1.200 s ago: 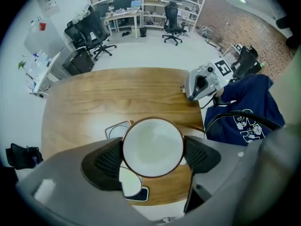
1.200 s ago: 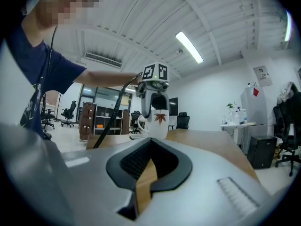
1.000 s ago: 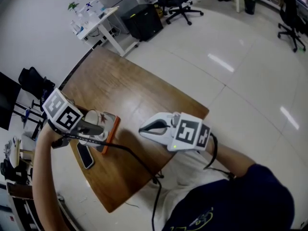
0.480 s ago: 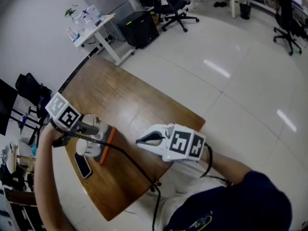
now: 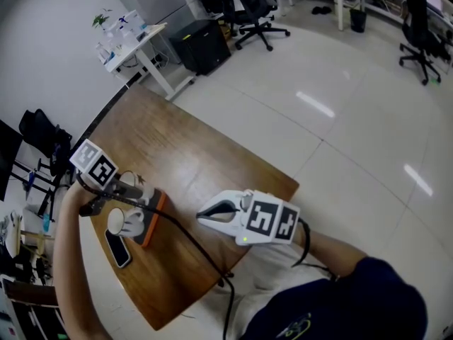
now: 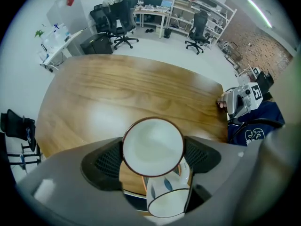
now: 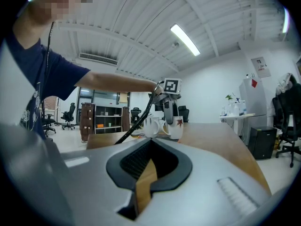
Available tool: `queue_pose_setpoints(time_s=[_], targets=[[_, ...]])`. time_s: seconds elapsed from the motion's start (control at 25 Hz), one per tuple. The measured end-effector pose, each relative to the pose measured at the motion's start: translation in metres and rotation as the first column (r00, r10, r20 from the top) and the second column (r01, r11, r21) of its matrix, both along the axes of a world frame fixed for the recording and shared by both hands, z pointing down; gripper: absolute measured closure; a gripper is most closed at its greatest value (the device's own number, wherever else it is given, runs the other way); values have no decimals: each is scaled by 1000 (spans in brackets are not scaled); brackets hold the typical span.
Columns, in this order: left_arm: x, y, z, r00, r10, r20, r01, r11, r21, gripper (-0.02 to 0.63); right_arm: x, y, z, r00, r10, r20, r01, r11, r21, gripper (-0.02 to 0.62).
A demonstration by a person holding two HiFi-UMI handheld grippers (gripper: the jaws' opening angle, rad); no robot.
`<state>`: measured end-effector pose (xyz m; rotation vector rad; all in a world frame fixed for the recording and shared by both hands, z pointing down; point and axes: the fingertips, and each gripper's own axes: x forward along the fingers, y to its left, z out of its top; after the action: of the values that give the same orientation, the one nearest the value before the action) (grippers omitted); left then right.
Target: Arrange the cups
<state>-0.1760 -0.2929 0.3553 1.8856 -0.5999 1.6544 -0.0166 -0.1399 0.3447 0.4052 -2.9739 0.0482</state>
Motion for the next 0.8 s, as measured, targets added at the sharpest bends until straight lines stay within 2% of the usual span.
queue_pose_setpoints(time_s=[0.28,0.36,0.64,0.8], targets=[[-8,3,2,987,-158,12,159,986,-46,199,1,0,2,1000,0,0,0,1000,-5,592],[-9,7,1,984,-178,16,179,982,-58,199,2,0,1,1000,0,-2,0,1000,-8,592],[-12,22,6,988,-146,48,150,984,-95,199,-1,-3,4,1000,2,-15,-3,1000,-22,592],[-9,24,6,993,-109,46,112,991,-77,199,0,-3,5,1000,7,-13,-7,1000,-23,592]])
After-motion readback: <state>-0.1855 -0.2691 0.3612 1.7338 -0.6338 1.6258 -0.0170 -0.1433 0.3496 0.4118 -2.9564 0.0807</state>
